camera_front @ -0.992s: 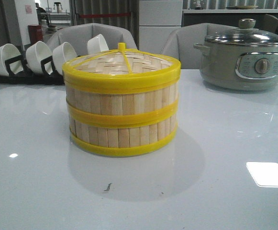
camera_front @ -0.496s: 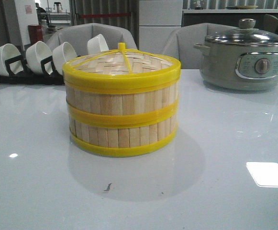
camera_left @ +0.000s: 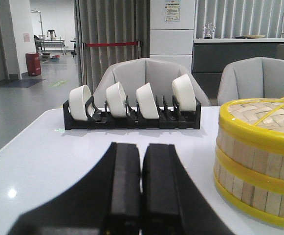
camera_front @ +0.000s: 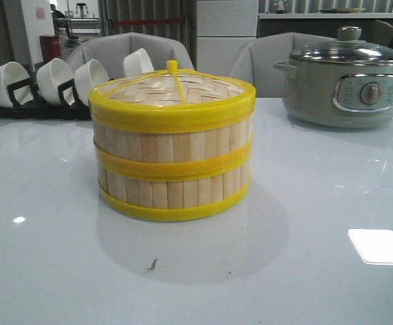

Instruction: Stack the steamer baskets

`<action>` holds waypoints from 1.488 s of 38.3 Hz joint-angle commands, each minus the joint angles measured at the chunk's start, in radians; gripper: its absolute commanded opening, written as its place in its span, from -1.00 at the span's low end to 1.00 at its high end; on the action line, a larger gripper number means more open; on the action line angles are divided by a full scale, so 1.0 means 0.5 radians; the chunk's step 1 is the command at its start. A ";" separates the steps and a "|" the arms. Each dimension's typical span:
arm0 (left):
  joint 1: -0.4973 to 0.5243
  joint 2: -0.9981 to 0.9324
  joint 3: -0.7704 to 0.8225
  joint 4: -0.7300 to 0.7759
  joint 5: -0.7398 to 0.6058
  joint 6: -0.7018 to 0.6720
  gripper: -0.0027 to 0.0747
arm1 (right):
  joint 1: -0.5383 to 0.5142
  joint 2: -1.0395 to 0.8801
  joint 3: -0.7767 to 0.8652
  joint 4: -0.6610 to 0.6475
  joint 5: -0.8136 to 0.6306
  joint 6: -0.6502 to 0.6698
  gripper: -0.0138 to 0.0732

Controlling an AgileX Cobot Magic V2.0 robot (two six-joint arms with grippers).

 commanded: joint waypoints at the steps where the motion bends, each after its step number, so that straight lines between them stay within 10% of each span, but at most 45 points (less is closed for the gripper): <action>1: 0.004 -0.031 0.000 -0.003 -0.156 -0.005 -0.71 | -0.012 0.006 -0.058 -0.014 -0.182 -0.013 -0.56; 57: 0.004 -0.031 0.000 -0.003 -0.156 -0.005 -0.71 | -0.014 -0.779 0.448 0.271 -0.198 0.010 -0.56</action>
